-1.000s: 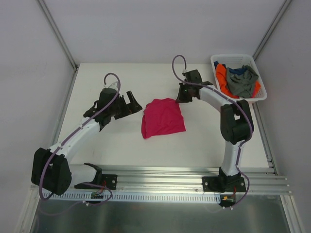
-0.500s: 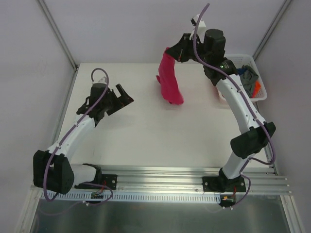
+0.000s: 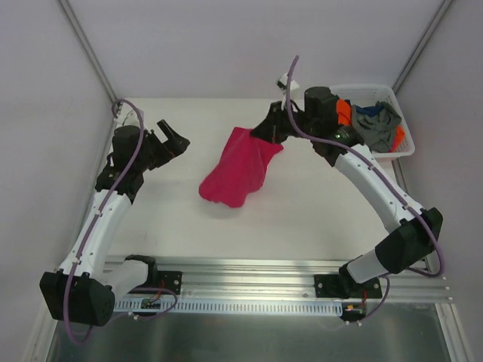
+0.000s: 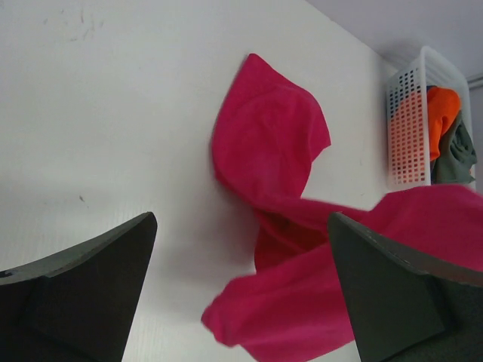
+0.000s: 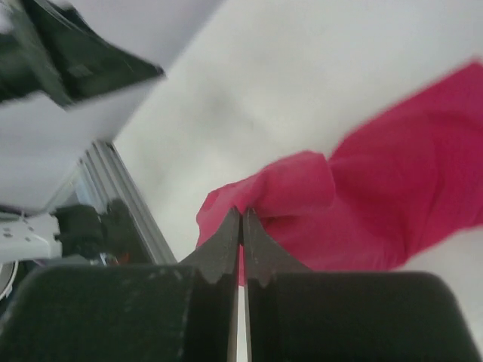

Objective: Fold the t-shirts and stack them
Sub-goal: Move the tshirt to the center of the board

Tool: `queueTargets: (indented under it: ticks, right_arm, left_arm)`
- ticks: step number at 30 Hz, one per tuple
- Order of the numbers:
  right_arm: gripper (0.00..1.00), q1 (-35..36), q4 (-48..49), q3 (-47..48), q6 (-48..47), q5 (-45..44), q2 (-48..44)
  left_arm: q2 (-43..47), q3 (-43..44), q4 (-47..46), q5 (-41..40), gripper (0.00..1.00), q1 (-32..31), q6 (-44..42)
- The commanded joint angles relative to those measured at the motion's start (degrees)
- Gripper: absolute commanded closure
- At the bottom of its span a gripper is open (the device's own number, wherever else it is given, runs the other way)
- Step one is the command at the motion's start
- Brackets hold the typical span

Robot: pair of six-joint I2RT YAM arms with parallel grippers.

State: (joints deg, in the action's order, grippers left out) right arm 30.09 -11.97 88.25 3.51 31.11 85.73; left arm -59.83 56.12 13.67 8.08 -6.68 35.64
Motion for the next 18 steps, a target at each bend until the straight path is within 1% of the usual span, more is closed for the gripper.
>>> queueTargets:
  ticks: [1, 2, 3, 4, 6, 7, 8, 9, 10, 11, 12, 13, 14, 15, 16, 18]
  right_arm:
    - [0.99, 0.1, -13.6, -6.3, -7.8, 2.4, 0.0]
    - [0.99, 0.3, -15.2, -8.1, -8.9, 0.2, -0.1]
    - [0.99, 0.0, -16.4, -9.6, -9.5, -6.6, -0.8]
    - [0.99, -0.8, -17.4, -12.4, -8.9, -8.9, -1.4]
    - [0.99, -5.7, -14.6, -15.4, -6.4, -8.9, -3.1]
    - [0.99, -7.7, -14.0, -17.5, -3.7, -8.3, -3.3]
    - [0.99, -11.3, -13.4, -18.5, -1.8, -7.4, -3.6]
    - [0.99, -12.6, -13.3, -19.2, -1.2, -7.2, -3.6]
    - [0.99, -13.6, -13.9, -19.8, -1.0, -8.0, -3.6]
    - [0.99, -14.1, -14.4, -21.1, -2.9, -8.6, -3.6]
    - [0.99, -13.9, -15.4, -21.3, -3.2, -11.1, -3.3]
    - [0.99, -13.8, -17.6, -21.4, -5.2, -12.9, -2.6]
    - [0.99, -13.7, -18.5, -21.9, -5.8, -14.3, -2.3]
    - [0.99, -13.8, -18.8, -22.6, -5.4, -17.5, -2.4]
    - [0.99, -14.3, -18.2, -23.5, -4.9, -18.6, -2.7]
    - [0.99, -15.1, -14.9, -27.0, -2.3, -19.0, -5.2]
  left_arm:
    - [-1.7, 0.1, 1.6, 1.7, 0.01, 0.2, -2.5]
    - [-2.2, -0.2, 1.6, 1.9, 0.01, 0.2, -2.6]
    - [-2.7, -0.2, 1.6, 3.1, 0.01, 0.1, -2.7]
    - [-4.2, -0.3, 1.6, 4.0, 0.01, 0.0, -2.8]
    - [-6.2, -0.2, 1.5, 4.1, 0.01, -1.7, -3.0]
    - [-8.7, 0.2, 1.4, 3.7, 0.01, -2.5, -3.6]
    - [-10.0, 0.7, 1.4, 3.2, 0.01, -3.6, -4.0]
    - [-11.7, 1.4, 1.4, 2.1, 0.01, -6.5, -4.3]
    - [-15.2, 3.2, 1.4, 0.3, 0.01, -7.9, -4.5]
    - [-17.2, 4.3, 1.4, -0.8, 0.01, -9.4, -4.5]
    - [-19.2, 5.6, 1.4, -1.3, 0.01, -10.5, -4.4]
    - [-23.4, 8.0, 1.4, -2.2, 0.02, -11.9, -3.0]
    - [-25.2, 9.0, 1.4, -2.3, 0.02, -12.2, -1.6]
    - [-27.0, 10.0, 1.4, -2.4, 0.02, -12.4, -0.2]
    - [-30.3, 11.7, 0.9, -2.5, 0.03, -12.8, 2.1]
    - [-33.4, 13.5, 0.3, -2.2, 0.04, -13.6, 3.2]
